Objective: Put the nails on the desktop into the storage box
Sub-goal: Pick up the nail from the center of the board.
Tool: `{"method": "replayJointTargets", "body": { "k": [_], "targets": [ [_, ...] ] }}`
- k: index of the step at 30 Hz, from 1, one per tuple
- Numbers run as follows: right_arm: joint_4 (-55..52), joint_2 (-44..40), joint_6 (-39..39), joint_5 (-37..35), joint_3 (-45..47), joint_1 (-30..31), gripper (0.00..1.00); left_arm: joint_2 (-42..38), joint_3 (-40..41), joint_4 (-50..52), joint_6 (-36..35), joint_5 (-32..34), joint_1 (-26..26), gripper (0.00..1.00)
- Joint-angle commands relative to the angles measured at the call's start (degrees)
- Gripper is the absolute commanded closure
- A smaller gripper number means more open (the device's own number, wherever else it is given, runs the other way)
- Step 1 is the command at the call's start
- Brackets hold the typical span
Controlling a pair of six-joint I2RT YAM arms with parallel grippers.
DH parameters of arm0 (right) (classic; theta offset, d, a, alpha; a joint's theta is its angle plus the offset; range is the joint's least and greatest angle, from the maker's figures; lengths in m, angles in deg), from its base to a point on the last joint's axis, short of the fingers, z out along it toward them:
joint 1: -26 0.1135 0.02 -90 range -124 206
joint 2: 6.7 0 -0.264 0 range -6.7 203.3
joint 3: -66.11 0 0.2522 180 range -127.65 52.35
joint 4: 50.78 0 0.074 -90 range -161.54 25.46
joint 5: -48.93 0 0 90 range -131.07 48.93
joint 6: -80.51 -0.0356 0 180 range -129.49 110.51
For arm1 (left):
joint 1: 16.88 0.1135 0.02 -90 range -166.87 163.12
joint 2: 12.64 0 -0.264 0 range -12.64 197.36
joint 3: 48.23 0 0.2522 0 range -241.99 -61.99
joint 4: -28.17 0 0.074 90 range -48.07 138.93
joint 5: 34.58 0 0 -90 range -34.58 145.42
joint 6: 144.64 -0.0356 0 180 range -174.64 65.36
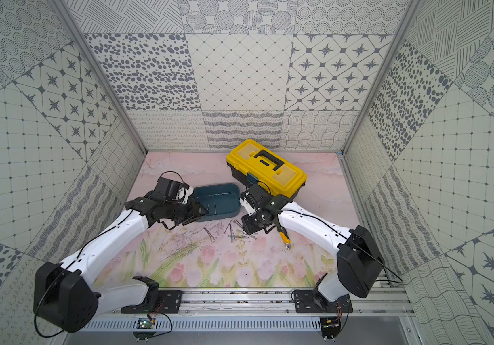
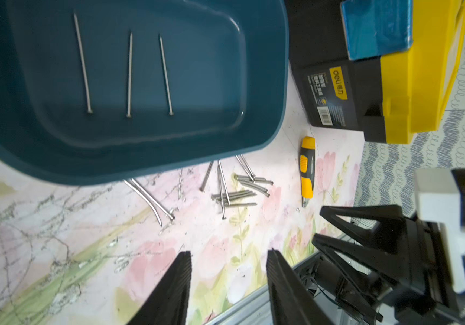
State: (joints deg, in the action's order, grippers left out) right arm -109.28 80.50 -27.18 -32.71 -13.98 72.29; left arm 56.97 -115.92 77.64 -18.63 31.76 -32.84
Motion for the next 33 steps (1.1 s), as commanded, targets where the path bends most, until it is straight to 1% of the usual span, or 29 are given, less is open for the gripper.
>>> {"method": "replayJointTargets", "body": {
  "k": [1,7,13,23,27,33],
  "targets": [
    [3.20,2.20,0.47,0.37,-0.21,2.41,0.54,-9.11,7.70,-0.49,5.85,-4.65,-0.17,0.51],
    [4.80,8.01,-0.61,0.89,-1.04,4.97,0.55,-16.17,12.31,4.31,5.89,-3.54,-0.23,0.50],
    [5.53,12.71,-0.19,0.21,-2.97,6.27,0.55,-19.82,14.47,6.78,6.09,-3.15,-0.22,0.49],
    [5.17,18.77,-0.94,-0.82,-8.43,6.87,0.57,-20.95,14.66,7.83,5.28,-3.23,-0.21,0.48],
    [3.33,20.95,-3.64,-1.32,-10.39,8.05,0.58,-20.98,14.43,7.98,5.21,-3.15,-0.14,0.47],
    [1.05,22.83,-9.73,-3.74,-10.62,9.84,0.60,-19.68,13.72,8.74,4.58,-3.14,-0.12,0.47]
  ]
}}
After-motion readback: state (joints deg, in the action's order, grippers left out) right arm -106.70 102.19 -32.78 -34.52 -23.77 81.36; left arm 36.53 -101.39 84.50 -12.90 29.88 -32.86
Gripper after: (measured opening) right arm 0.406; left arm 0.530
